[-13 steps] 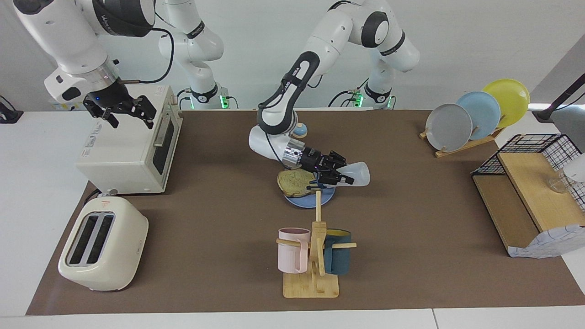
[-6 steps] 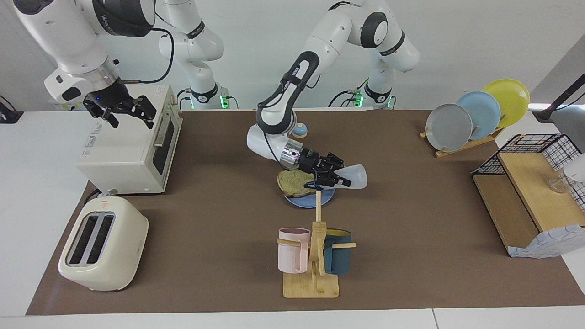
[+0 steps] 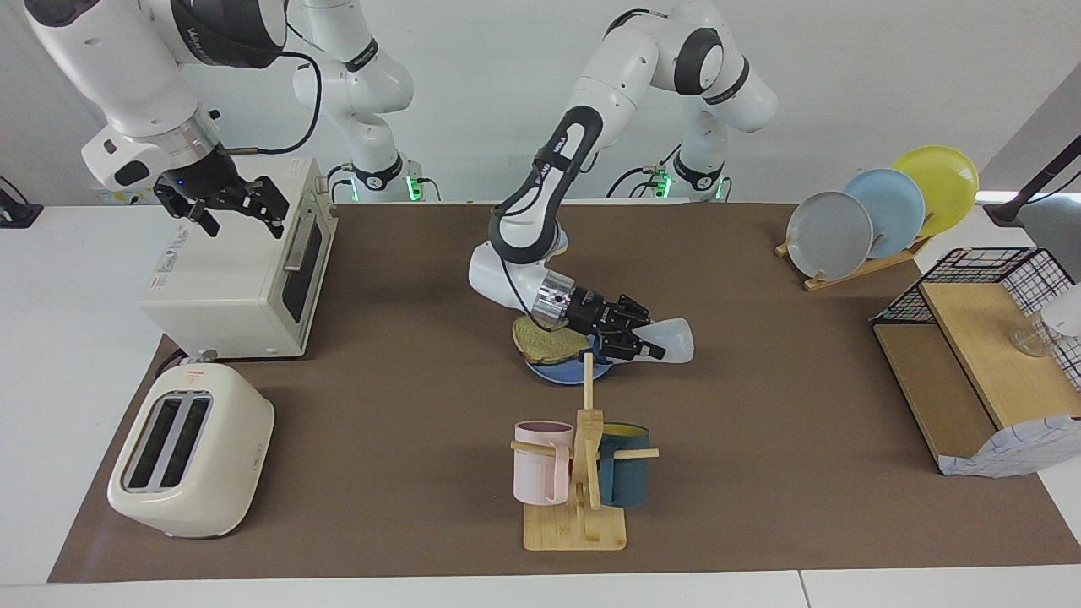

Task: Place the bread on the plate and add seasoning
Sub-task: 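Tilt and shake the bottle over the bread with the left gripper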

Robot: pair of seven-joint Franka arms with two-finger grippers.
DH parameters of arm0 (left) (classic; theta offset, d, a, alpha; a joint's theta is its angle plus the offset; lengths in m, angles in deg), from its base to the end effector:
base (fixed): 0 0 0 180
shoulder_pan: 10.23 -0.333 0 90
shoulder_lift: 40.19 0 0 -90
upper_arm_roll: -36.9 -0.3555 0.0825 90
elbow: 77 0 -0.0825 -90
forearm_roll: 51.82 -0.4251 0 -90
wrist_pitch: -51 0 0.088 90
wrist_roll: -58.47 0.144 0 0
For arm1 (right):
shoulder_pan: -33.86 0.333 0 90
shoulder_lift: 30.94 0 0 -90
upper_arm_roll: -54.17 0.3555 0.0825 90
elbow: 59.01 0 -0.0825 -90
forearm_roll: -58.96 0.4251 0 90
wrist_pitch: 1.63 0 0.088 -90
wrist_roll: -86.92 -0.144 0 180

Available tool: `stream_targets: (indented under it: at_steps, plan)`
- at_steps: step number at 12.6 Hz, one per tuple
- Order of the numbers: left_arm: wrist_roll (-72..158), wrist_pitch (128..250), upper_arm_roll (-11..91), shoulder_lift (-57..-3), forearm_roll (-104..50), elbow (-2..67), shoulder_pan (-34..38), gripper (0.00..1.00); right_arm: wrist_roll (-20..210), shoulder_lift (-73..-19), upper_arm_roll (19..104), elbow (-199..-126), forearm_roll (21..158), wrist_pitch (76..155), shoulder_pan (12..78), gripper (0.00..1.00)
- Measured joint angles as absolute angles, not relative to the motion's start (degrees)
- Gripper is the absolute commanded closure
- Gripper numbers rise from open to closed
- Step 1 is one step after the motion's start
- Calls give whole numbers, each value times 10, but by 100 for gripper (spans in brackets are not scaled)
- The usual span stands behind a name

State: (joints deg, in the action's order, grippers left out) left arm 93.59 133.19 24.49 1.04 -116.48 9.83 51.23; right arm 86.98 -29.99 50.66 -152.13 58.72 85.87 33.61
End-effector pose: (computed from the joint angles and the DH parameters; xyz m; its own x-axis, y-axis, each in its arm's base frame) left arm 0.5443 -0.4572 0.2837 0.1755 -0.2426 -0.9541 -0.8464 0.4578 -0.2721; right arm 0.5792 -0.0390 0.6055 0.9946 -0.0644 -0.0815 -0.0644 -0.9979 0.0031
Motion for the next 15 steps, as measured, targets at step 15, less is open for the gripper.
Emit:
stream_targets:
  at_steps: [15]
  plan:
    - [924, 1309, 242, 14, -1137, 100, 550, 100, 870, -300, 507, -1521, 587, 859, 336, 0]
